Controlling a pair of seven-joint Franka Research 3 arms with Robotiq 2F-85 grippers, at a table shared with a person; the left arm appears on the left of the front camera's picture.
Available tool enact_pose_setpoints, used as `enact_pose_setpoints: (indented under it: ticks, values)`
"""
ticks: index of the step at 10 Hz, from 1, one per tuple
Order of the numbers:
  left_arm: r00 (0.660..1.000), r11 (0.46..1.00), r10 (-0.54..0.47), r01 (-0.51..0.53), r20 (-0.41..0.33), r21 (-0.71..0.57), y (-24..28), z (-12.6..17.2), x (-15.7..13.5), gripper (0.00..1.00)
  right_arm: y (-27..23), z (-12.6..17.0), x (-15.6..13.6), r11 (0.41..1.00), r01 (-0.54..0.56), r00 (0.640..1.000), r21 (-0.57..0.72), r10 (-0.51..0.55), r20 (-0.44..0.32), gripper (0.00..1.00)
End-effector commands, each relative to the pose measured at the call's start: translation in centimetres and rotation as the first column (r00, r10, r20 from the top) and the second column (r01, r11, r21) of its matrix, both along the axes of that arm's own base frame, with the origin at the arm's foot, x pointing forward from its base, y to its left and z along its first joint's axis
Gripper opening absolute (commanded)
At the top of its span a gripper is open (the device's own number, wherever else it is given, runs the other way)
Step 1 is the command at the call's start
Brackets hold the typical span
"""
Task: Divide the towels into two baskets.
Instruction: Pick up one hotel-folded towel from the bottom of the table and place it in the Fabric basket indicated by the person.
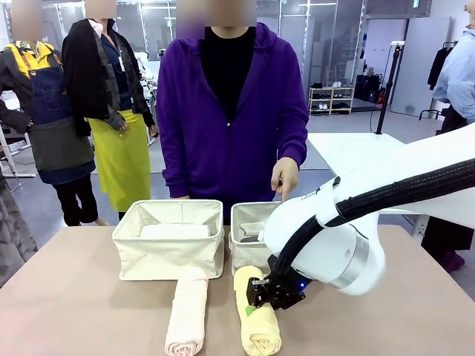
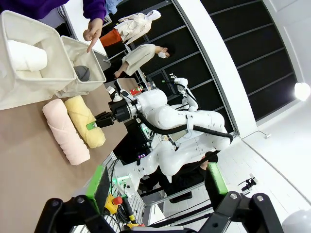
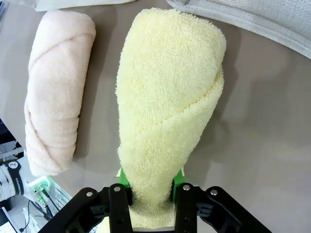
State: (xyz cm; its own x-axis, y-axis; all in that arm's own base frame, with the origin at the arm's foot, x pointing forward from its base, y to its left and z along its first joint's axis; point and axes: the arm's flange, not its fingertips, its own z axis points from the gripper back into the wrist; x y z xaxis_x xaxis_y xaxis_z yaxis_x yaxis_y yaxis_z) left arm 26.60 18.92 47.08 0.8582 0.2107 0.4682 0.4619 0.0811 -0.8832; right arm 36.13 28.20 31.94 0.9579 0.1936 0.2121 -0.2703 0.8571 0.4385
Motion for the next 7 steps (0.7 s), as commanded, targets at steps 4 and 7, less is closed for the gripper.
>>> enact_pose_setpoints:
  ticks: [4, 7]
  values:
    - [1.000, 1.000, -0.001, 0.001, 0.007, -0.020, 0.2, 0.4, -0.2, 1.00, 0.1, -0.2, -0.1, 1.000, -0.002, 1.000, -0.002, 0.002, -0.002, 0.18]
    - [1.000, 1.000, -0.001, 0.001, 0.007, -0.020, 0.2, 0.4, -0.2, 1.00, -0.7, 4.1, -0.4, 0.995, -0.084, 0.996, -0.059, 0.085, 0.022, 0.36]
